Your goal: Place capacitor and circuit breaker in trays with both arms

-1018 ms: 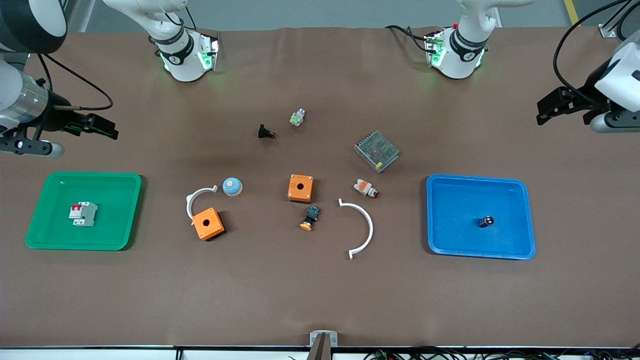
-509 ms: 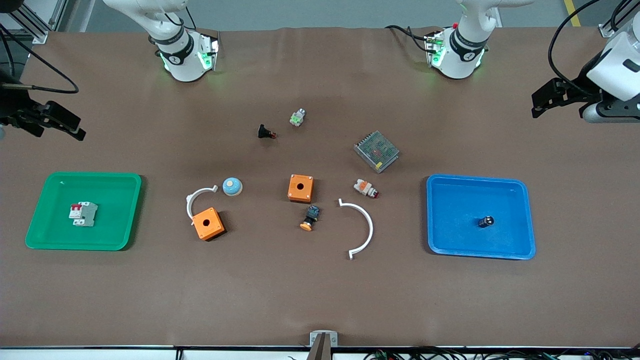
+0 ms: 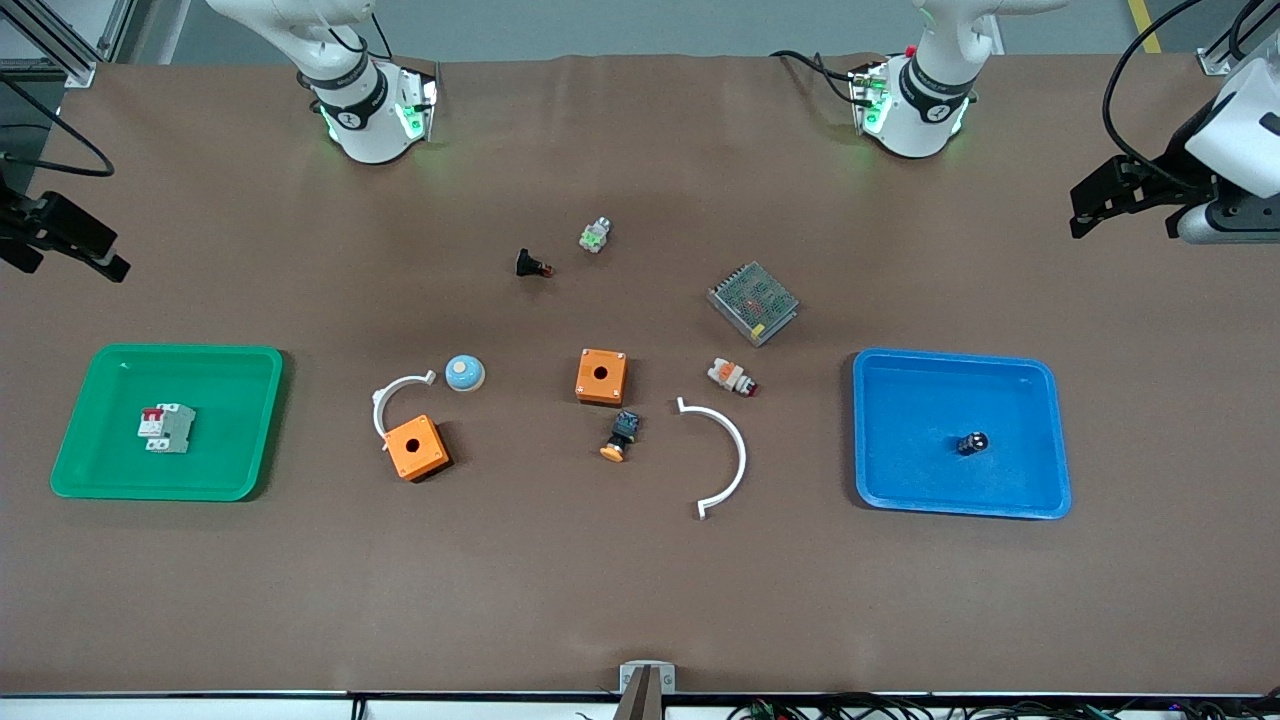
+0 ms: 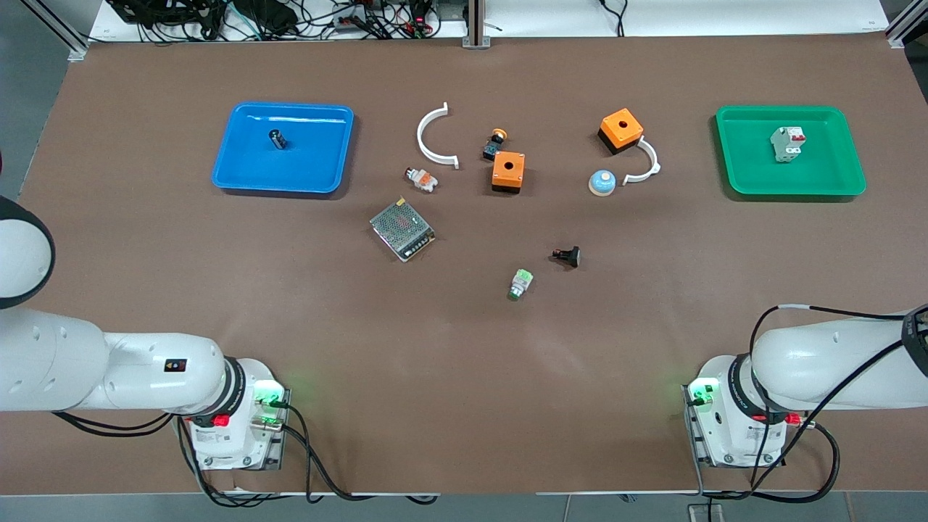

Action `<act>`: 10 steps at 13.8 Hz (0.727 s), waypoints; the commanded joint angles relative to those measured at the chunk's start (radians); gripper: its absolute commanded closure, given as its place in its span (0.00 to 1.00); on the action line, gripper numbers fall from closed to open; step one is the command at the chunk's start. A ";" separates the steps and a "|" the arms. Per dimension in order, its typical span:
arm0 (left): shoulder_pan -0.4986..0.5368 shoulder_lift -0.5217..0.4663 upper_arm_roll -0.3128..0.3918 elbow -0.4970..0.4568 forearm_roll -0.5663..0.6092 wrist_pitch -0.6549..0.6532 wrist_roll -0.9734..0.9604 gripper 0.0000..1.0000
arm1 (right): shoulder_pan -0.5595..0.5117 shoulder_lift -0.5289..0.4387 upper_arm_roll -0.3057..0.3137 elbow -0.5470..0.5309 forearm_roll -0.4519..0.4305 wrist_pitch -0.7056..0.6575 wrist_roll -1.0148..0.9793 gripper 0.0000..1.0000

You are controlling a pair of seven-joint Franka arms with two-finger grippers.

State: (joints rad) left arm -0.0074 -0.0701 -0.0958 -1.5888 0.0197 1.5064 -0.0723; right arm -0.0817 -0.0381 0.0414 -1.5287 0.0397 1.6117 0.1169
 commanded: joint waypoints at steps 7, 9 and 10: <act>-0.002 0.016 -0.001 0.021 -0.015 -0.002 0.022 0.00 | -0.010 0.018 0.006 0.033 0.005 -0.015 0.000 0.00; -0.006 0.023 -0.004 0.021 -0.015 -0.002 0.022 0.00 | -0.010 0.018 0.006 0.033 0.005 -0.013 -0.002 0.00; -0.006 0.023 -0.004 0.023 -0.015 -0.002 0.023 0.00 | -0.012 0.020 0.006 0.033 0.005 -0.013 -0.002 0.00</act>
